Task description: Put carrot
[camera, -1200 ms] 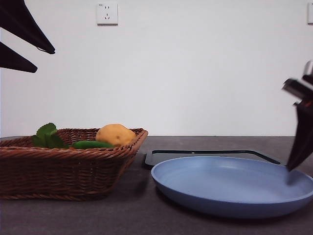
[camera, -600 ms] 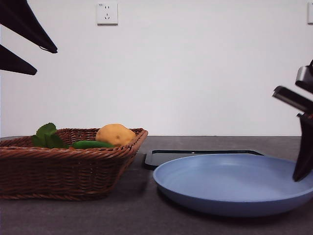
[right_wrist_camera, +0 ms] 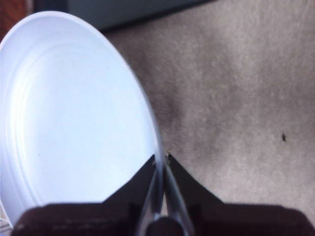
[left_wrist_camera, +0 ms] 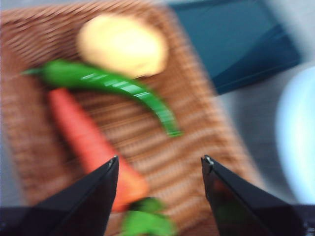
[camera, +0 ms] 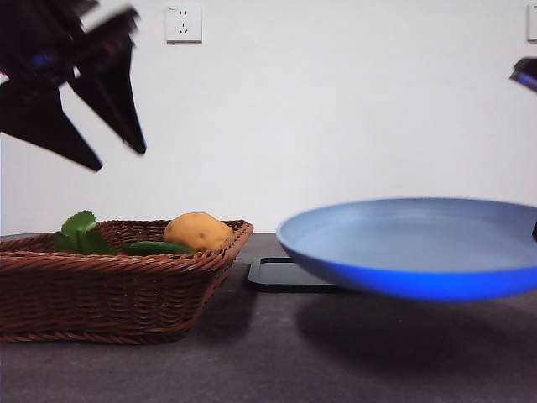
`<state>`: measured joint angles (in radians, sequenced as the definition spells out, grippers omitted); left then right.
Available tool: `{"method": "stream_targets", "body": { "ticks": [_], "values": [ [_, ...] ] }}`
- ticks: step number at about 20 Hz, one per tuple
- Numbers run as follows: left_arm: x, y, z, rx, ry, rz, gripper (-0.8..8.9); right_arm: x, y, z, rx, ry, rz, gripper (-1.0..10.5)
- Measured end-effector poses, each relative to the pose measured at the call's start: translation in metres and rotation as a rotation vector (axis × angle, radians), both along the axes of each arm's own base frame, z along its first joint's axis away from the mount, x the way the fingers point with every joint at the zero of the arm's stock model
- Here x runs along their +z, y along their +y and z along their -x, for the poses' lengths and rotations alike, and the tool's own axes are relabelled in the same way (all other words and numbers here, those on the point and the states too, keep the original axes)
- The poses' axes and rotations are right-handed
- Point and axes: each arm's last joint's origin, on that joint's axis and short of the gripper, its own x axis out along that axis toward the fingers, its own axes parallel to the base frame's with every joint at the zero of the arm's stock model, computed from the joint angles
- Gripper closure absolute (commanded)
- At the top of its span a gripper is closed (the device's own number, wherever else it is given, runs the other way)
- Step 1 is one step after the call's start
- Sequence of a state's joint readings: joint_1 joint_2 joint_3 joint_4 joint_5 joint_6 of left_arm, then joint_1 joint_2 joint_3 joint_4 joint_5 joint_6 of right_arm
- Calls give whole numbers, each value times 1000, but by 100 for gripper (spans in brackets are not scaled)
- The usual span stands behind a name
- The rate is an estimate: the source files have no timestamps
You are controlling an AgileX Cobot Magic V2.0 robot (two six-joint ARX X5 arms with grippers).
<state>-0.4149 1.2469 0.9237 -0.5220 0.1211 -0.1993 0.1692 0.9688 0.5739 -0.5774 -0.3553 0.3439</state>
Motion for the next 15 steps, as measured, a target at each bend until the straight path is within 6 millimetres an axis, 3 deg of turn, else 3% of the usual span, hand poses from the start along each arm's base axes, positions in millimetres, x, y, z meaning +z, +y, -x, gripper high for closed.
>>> {"method": "stream_targets", "body": {
  "ticks": [5, 15],
  "values": [
    [-20, -11, -33, 47, 121, -134, 511, 8, -1, 6, 0, -52, -9, 943],
    [-69, -18, -54, 90, 267, -237, 488, 9, -1, 7, 3, -51, -7, 943]
  ]
}}
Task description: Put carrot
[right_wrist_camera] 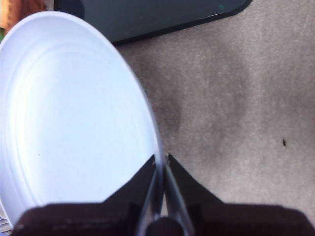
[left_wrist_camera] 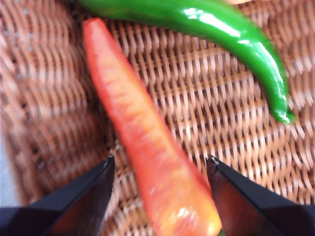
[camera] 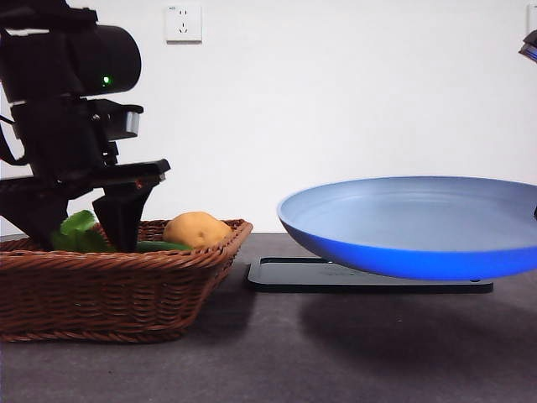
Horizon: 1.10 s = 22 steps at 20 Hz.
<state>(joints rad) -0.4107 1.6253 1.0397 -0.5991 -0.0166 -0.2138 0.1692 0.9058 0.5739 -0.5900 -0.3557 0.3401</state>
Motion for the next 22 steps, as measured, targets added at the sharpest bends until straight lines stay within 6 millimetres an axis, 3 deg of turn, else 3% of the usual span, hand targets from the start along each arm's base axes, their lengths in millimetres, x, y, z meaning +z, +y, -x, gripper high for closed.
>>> {"method": "stream_targets", "body": {
  "ticks": [2, 6, 13, 17, 22],
  "values": [
    [0, 0, -1, 4, -4, 4, 495, 0, 0, 0, 5, -2, 3, 943],
    [0, 0, -1, 4, -8, 4, 676, 0, 0, 0, 9, -5, 6, 943],
    [4, -2, 3, -105, 83, 94, 679, 0, 0, 0, 9, -5, 6, 943],
    [36, -10, 4, -293, 190, 267, 679, 0, 0, 0, 9, -5, 6, 943],
    [91, -33, -10, -583, 66, 715, 679, 0, 0, 0, 10, -5, 7, 943]
  ]
}}
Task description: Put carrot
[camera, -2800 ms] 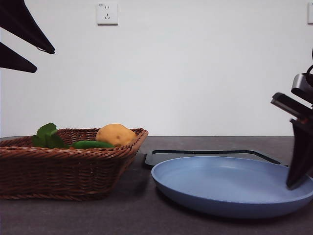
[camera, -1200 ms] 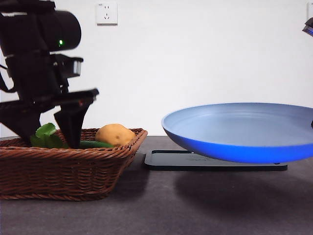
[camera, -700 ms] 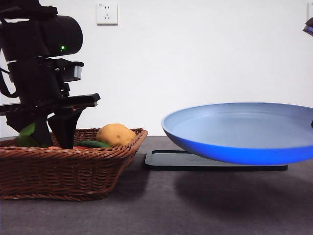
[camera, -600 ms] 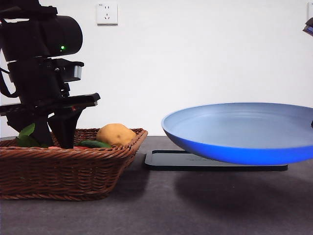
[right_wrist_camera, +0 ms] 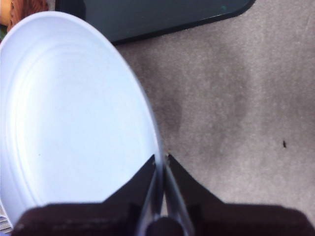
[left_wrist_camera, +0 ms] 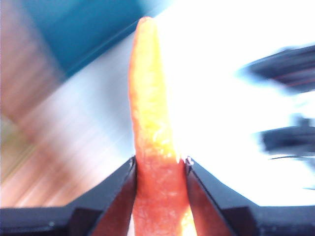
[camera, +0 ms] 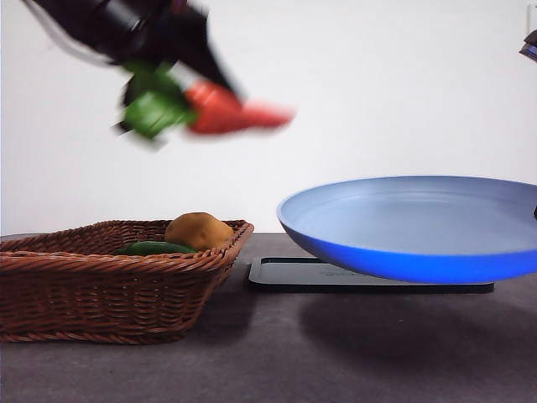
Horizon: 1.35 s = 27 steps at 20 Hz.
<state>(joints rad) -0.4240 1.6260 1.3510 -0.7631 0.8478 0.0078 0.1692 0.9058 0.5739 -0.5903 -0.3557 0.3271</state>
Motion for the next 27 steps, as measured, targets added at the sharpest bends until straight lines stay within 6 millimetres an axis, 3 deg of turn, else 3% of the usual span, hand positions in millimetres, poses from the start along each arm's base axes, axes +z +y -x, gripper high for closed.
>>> {"method": "stream_targets", "body": {
  "ticks": [3, 10, 13, 17, 20, 25, 27],
  "values": [
    [12, -28, 5, -116, -110, 117, 679, 0, 0, 0, 1, -1, 1, 943],
    [4, -117, 68, -103, -430, -240, 679, 0, 0, 0, 2, -1, 0, 943],
    [-18, -140, 77, -137, -439, -317, 679, 0, 0, 0, 3, -1, -1, 943],
    [-45, -148, 71, -157, -386, -387, 643, 0, 0, 1, 4, 8, -1, 943],
    [-43, -148, 71, -154, -396, -374, 555, -1, 0, 1, 4, 10, 0, 943],
    [-39, -146, 73, -145, -389, -370, 555, -3, 0, -1, -7, 33, -5, 943],
    [-24, -139, 77, -127, -407, -345, 555, -11, 1, -6, -11, 92, 3, 943]
  ]
}}
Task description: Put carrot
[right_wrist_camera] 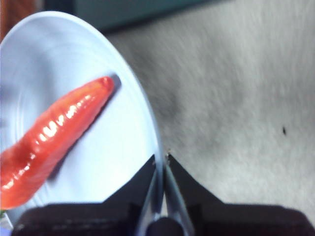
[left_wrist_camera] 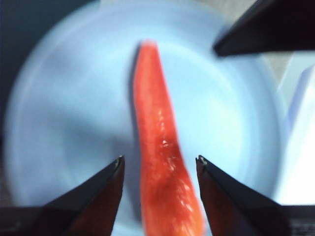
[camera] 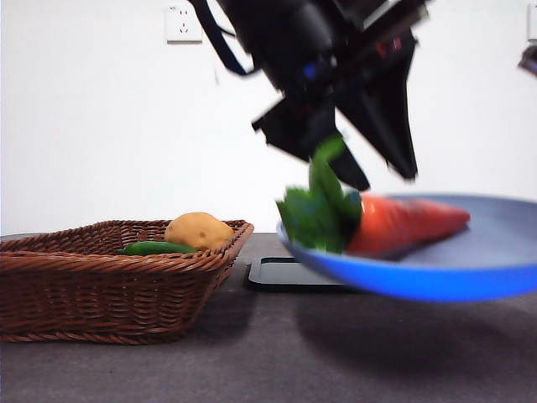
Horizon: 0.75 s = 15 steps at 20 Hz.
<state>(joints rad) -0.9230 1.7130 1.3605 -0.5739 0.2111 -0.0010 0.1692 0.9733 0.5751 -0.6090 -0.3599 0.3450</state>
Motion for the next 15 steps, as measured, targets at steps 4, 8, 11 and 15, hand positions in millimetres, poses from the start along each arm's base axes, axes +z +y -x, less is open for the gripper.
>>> {"method": "stream_targets", "body": {
  "ticks": [4, 8, 11, 15],
  "values": [
    [51, 28, 15, 13, -80, 106, 555, -5, 3, -29, -10, 107, 19, 943],
    [87, 57, 36, 20, -119, 154, 555, 11, 5, -85, -18, 72, 21, 943],
    [110, 80, 54, 19, -150, 194, 555, 16, 8, -129, -19, 59, 26, 943],
    [125, 100, 70, 19, -166, 214, 555, 4, 12, -181, -18, 68, 31, 943]
  ]
}}
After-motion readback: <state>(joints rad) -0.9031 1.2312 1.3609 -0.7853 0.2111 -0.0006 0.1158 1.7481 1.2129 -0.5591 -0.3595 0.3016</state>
